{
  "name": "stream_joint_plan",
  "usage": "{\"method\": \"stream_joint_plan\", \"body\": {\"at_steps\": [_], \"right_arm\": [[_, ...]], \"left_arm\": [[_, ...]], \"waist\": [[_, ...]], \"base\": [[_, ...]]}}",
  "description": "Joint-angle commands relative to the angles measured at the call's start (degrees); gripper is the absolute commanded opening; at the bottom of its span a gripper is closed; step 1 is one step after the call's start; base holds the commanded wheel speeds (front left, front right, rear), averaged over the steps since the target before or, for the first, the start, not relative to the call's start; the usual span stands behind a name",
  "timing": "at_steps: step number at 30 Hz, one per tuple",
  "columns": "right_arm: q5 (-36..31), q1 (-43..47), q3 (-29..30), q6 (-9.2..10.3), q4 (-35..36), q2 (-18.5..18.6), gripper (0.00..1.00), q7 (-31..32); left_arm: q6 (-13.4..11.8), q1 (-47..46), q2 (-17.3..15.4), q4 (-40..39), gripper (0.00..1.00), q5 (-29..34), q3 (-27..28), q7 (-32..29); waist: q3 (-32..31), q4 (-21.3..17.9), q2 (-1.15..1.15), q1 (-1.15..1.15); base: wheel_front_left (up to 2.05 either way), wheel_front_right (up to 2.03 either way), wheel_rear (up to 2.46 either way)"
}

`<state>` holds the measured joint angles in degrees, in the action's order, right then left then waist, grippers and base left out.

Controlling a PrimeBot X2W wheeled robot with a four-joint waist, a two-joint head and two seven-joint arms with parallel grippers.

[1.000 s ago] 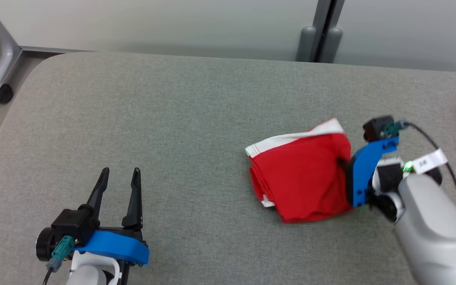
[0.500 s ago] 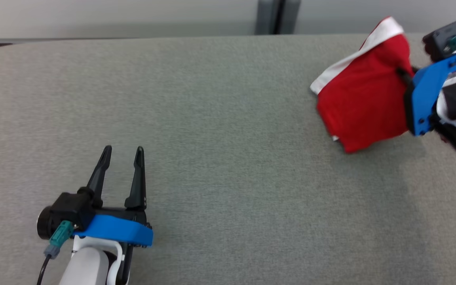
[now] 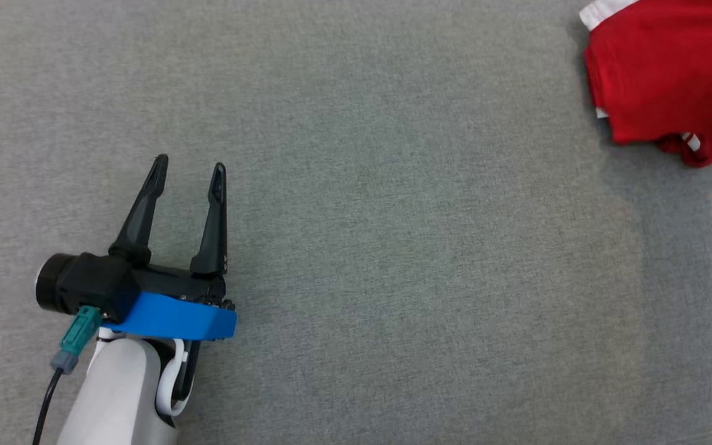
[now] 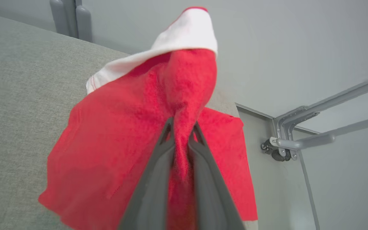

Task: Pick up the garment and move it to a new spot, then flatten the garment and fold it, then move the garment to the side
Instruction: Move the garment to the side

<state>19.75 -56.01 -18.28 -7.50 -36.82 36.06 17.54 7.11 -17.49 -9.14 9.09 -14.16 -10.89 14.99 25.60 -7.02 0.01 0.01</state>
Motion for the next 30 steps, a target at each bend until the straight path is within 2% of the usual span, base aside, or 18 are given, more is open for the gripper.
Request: {"method": "stream_joint_plan", "body": {"at_steps": [1,5,13,14,15,16,23,30], "right_arm": [[-0.50,-0.92,1.30,0.01,-1.02,0.75,0.00,-1.15],[-3.60,-1.04,5.32,0.01,-4.62,0.95,0.00,-4.29],[-13.46,-1.77,15.75,0.02,-10.17,-1.12,0.00,-9.72],[-14.56,-1.75,17.14,0.01,-10.93,-1.52,0.06,-10.03],[-15.68,-1.65,18.50,0.01,-11.60,-2.08,0.85,-10.54],[-16.70,-1.68,20.01,0.01,-12.27,-2.50,1.00,-11.02],[-23.11,-1.37,26.76,0.01,-14.48,-6.07,1.00,-15.27],[-24.25,-0.15,27.19,0.01,-14.43,-8.39,1.00,-16.72]], "left_arm": [[0.31,-1.34,-0.48,-0.58,1.00,0.31,-0.27,0.22],[0.38,-2.46,-1.37,-1.22,1.00,0.51,-1.01,0.21],[0.39,-4.12,-2.74,-1.98,1.00,0.36,-2.42,-0.03],[0.40,-4.35,-2.79,-1.99,1.00,0.34,-2.64,-0.05],[0.40,-4.37,-2.78,-1.92,1.00,0.37,-2.96,-0.05],[0.34,-4.32,-3.16,-1.67,1.00,0.94,-3.45,-0.34],[-0.04,-4.60,-3.27,-2.11,1.00,1.22,-4.11,-0.23],[-0.55,-2.69,-2.30,-0.37,1.00,-0.13,-3.93,-0.01]], "waist": [[0.56,-0.27,-0.01,-0.01],[2.45,-0.96,-0.01,-0.01],[6.08,-0.90,-0.01,-0.01],[6.35,-0.71,-0.01,-0.01],[6.44,-0.49,-0.01,-0.01],[6.52,-0.36,-0.01,-0.01],[5.09,0.39,-0.01,-0.01],[1.20,1.47,-0.01,-0.01]], "base": [[0.00,0.00,0.00],[0.00,0.00,0.00],[0.00,0.00,0.00],[0.00,0.00,0.00],[0.00,0.00,0.00],[0.00,0.00,0.00],[0.00,0.00,0.00],[0.00,0.00,0.00]]}}
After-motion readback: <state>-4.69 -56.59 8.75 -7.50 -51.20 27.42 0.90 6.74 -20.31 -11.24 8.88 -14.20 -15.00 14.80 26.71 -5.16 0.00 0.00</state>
